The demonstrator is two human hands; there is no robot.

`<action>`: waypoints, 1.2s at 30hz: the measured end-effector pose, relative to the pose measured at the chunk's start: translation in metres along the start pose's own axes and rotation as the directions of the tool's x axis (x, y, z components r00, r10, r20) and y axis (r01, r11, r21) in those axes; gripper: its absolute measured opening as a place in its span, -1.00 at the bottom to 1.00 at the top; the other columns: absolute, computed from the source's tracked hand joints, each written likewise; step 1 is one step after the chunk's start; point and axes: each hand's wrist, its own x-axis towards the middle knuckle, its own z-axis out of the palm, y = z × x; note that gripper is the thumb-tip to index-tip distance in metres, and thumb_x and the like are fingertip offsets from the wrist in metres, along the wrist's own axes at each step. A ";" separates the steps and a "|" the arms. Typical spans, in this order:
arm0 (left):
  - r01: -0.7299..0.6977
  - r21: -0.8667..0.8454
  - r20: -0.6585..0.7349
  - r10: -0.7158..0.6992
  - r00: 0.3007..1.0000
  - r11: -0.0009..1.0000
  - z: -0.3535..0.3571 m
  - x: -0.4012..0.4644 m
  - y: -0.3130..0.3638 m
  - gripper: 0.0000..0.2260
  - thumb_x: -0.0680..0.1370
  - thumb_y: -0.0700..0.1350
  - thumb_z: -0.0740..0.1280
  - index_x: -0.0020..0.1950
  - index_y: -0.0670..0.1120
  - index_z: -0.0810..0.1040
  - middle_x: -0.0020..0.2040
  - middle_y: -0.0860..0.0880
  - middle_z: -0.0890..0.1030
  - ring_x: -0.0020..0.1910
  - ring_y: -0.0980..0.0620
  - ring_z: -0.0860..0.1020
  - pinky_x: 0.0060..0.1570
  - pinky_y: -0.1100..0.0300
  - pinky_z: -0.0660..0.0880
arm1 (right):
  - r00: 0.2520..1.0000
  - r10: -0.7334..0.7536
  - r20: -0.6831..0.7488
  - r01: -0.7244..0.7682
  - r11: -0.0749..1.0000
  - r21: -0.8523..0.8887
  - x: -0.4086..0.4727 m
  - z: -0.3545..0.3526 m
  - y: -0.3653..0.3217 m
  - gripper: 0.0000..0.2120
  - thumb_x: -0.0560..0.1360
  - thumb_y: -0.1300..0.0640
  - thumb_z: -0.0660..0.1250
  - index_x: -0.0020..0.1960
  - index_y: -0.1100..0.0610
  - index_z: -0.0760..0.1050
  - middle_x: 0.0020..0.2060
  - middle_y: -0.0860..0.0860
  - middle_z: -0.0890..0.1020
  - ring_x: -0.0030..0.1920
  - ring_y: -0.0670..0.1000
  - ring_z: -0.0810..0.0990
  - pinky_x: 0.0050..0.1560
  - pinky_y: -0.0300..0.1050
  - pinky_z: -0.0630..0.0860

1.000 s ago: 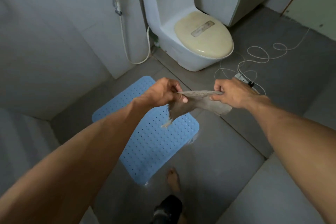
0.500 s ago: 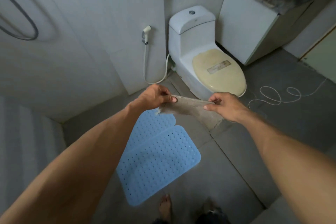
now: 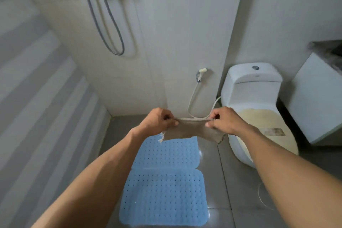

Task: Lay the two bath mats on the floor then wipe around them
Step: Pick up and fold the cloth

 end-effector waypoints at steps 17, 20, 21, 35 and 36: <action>0.374 -0.105 -0.649 -0.348 0.677 0.922 -0.139 -0.249 -0.073 -0.91 0.43 -0.03 0.48 -0.20 -0.03 0.65 -0.35 0.04 0.63 -0.38 0.13 0.53 -0.29 0.20 0.47 | 0.709 -0.686 0.164 0.607 0.711 0.353 -0.019 0.103 -0.247 -0.76 0.41 0.27 0.51 -0.10 -0.07 0.66 -0.24 -0.07 0.69 -0.28 -0.13 0.56 -0.15 -0.24 0.50; 0.393 -0.185 -0.731 -0.394 0.558 0.901 -0.148 -0.305 -0.081 -0.93 0.39 -0.07 0.49 -0.18 0.00 0.64 -0.30 0.03 0.64 -0.32 0.07 0.56 -0.23 0.10 0.53 | 0.624 -0.771 0.129 0.711 0.628 0.316 -0.043 0.142 -0.288 -0.73 0.44 0.32 0.42 -0.23 -0.04 0.69 -0.28 -0.03 0.67 -0.28 -0.11 0.56 -0.18 -0.26 0.48; 0.394 -0.211 -0.746 -0.408 0.527 0.895 -0.151 -0.323 -0.082 -0.92 0.39 -0.11 0.49 -0.17 0.01 0.62 -0.29 0.02 0.64 -0.32 0.07 0.56 -0.24 0.09 0.53 | 0.591 -0.797 0.125 0.749 0.600 0.281 -0.048 0.156 -0.300 -0.69 0.44 0.34 0.39 -0.23 -0.06 0.71 -0.24 -0.02 0.68 -0.24 -0.11 0.59 -0.13 -0.27 0.51; 0.871 -0.076 -0.852 -0.485 0.196 0.486 -0.173 -0.533 -0.071 -0.76 0.54 -0.24 0.31 0.13 0.00 0.65 -0.07 -0.11 0.57 -0.17 -0.12 0.57 -0.09 0.10 0.53 | -0.082 -0.904 0.419 0.990 -0.028 0.135 -0.169 0.310 -0.499 -0.66 0.61 0.16 0.27 0.25 -0.20 0.59 0.01 -0.01 0.49 0.04 0.13 0.59 -0.01 -0.05 0.47; 0.917 -0.062 -0.845 -0.509 0.162 0.394 -0.171 -0.547 -0.066 -0.70 0.54 -0.24 0.31 0.20 0.03 0.62 -0.05 -0.13 0.56 -0.13 -0.17 0.58 -0.06 0.05 0.54 | -0.135 -0.891 0.433 0.984 -0.070 0.161 -0.185 0.320 -0.510 -0.65 0.62 0.15 0.25 0.27 -0.21 0.58 0.03 -0.01 0.48 0.05 0.14 0.58 0.01 -0.04 0.45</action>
